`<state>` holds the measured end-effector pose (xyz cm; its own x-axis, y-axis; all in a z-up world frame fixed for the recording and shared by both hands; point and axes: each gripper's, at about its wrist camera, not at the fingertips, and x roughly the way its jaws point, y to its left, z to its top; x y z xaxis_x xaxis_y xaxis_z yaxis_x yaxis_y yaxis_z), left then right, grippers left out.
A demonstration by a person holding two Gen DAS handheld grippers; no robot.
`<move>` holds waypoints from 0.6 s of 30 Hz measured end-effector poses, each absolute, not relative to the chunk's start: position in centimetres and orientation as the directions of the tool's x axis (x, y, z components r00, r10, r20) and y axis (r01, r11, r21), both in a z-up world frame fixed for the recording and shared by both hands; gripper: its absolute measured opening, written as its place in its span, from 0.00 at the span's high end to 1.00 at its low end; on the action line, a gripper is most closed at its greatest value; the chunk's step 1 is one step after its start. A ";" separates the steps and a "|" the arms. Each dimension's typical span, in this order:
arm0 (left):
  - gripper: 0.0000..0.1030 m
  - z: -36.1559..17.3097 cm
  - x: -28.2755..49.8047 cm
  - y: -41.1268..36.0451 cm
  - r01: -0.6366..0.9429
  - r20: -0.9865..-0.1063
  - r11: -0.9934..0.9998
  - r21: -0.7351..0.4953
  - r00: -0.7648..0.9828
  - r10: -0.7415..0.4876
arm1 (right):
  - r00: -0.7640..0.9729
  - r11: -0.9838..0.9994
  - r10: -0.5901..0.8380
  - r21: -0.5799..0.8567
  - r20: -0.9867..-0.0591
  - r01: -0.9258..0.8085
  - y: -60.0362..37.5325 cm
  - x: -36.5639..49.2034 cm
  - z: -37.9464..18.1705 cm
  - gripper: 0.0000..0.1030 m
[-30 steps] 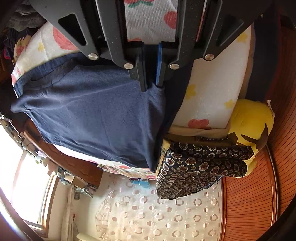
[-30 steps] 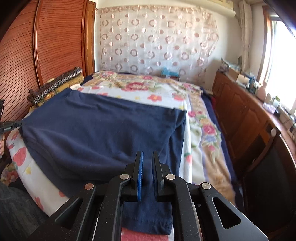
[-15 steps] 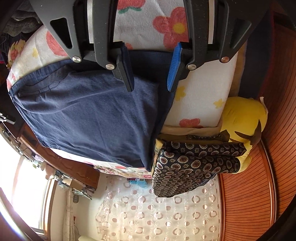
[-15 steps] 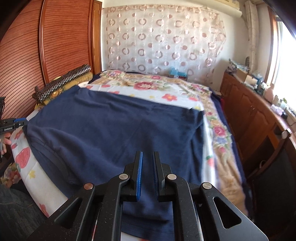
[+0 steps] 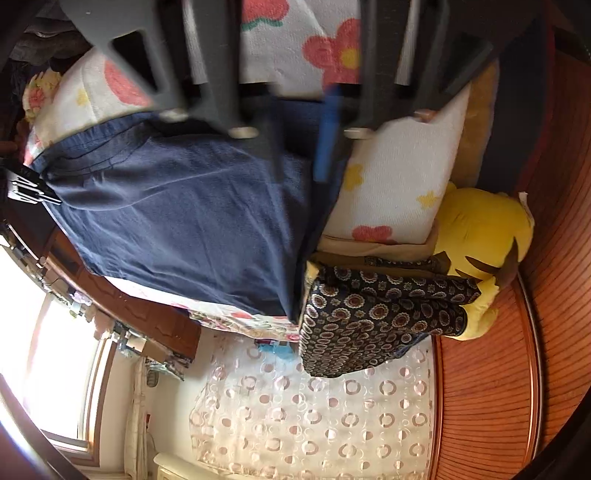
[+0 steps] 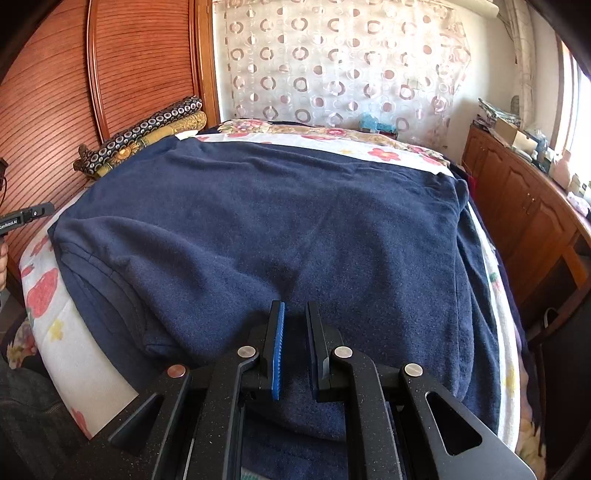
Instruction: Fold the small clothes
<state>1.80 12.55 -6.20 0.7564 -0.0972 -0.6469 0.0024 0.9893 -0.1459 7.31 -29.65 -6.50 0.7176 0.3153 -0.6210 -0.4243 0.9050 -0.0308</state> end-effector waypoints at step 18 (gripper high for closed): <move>0.14 -6.8 3.7 13.1 -0.041 -0.689 0.995 -0.095 0.724 -0.036 | 0.762 0.916 0.290 -0.064 -0.579 -0.397 -29.2 4.5 -7.4 0.73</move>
